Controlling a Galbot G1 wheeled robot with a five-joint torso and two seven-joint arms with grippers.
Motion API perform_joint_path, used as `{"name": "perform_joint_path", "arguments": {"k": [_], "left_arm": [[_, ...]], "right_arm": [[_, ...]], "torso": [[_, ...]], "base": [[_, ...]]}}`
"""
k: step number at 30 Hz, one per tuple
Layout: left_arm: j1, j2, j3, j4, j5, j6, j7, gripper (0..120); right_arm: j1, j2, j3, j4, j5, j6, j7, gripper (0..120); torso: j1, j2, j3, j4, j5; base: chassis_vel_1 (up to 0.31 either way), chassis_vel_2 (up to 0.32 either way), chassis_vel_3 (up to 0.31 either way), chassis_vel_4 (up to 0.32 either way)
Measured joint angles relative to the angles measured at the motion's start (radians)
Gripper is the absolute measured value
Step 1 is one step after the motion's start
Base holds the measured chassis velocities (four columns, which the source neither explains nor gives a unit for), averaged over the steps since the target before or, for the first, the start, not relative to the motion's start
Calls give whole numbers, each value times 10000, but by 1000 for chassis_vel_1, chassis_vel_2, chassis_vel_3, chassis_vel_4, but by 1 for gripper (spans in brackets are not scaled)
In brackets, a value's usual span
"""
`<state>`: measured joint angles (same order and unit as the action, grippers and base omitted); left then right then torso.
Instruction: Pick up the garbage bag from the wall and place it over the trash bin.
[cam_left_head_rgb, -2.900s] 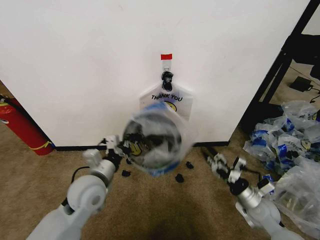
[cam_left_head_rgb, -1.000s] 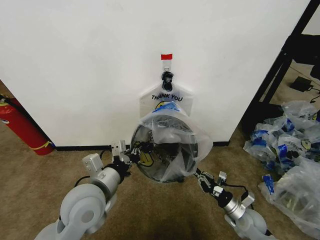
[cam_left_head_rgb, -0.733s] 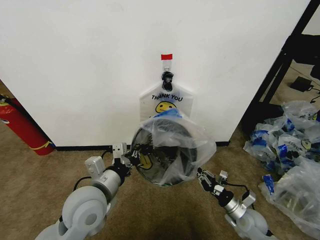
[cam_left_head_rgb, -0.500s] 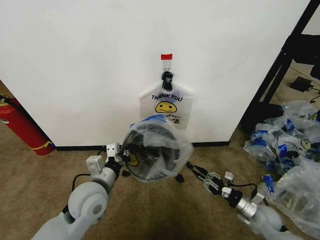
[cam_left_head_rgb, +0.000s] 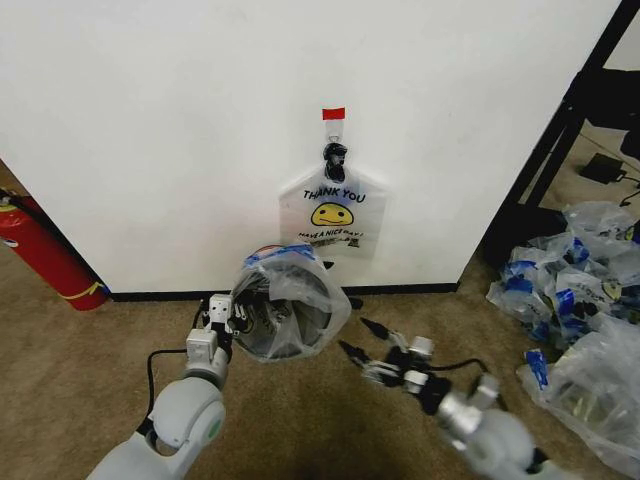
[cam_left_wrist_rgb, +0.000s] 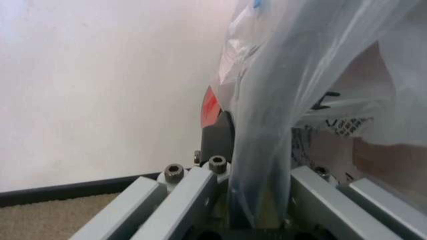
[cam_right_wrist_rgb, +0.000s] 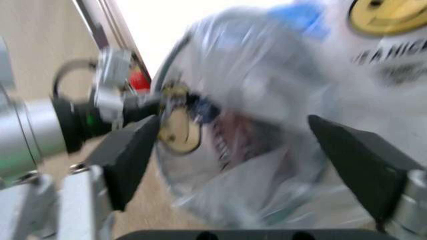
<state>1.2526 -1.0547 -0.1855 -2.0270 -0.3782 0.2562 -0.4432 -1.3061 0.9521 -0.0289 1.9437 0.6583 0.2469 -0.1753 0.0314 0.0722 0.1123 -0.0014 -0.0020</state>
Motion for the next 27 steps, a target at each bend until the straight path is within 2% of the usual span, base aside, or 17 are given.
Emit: {"name": "perform_joint_path", "arguments": {"k": [5,6,9,12,14,15,17,20,22,24,27], "left_arm": [[-325,-432,523,331,185,379,-324,0],[-325,-432,523,331,185,379,-324,0],[-319,-484,981,336,157,690,-1041,0],[-178,-346,1302,339,128,775,-1611,0],[-31,-220,1482,311,76,786,-1990,0],[-31,-220,1482,311,76,786,-1990,0],[74,-109,1569,127,56,794,-2084,0],[101,-18,1691,-146,61,888,-2077,0],[90,9,1782,-261,89,967,-2069,0],[89,22,1829,-314,105,1002,-2062,0],[119,23,1960,-529,439,1060,-1894,0]], "right_arm": [[546,475,-1312,-405,-1595,354,1200,61],[546,475,-1312,-405,-1595,354,1200,61],[795,749,-1682,-607,-2365,510,1638,51],[850,887,-2044,-457,-2801,212,2780,39],[859,987,-2402,-44,-2720,-394,4320,30],[859,987,-2402,-44,-2720,-394,4320,30],[905,1047,-2672,413,-2588,-1148,5842,22],[1118,1038,-3036,911,-2248,-2164,6947,8],[1287,1039,-3200,1009,-1980,-2461,7147,1],[1395,1040,-3278,1040,-1754,-2565,7185,0],[1931,1156,-3625,1106,-530,-3196,7633,0]], "torso": [[0,0,0,-5,1],[0,0,0,-5,1],[0,0,0,-2,0],[0,0,1,-1,1],[0,0,1,0,1],[0,0,1,0,1],[0,0,0,-1,1],[0,0,0,-3,0],[0,0,0,-2,2],[0,0,0,-2,1],[0,0,0,-2,1]], "base": [[0,0,0,0],[0,0,0,0],[0,0,0,0],[0,0,0,0],[0,0,0,0],[0,0,0,0],[0,0,0,0],[0,0,0,0],[0,0,0,0],[0,0,0,0],[0,0,0,0]]}}
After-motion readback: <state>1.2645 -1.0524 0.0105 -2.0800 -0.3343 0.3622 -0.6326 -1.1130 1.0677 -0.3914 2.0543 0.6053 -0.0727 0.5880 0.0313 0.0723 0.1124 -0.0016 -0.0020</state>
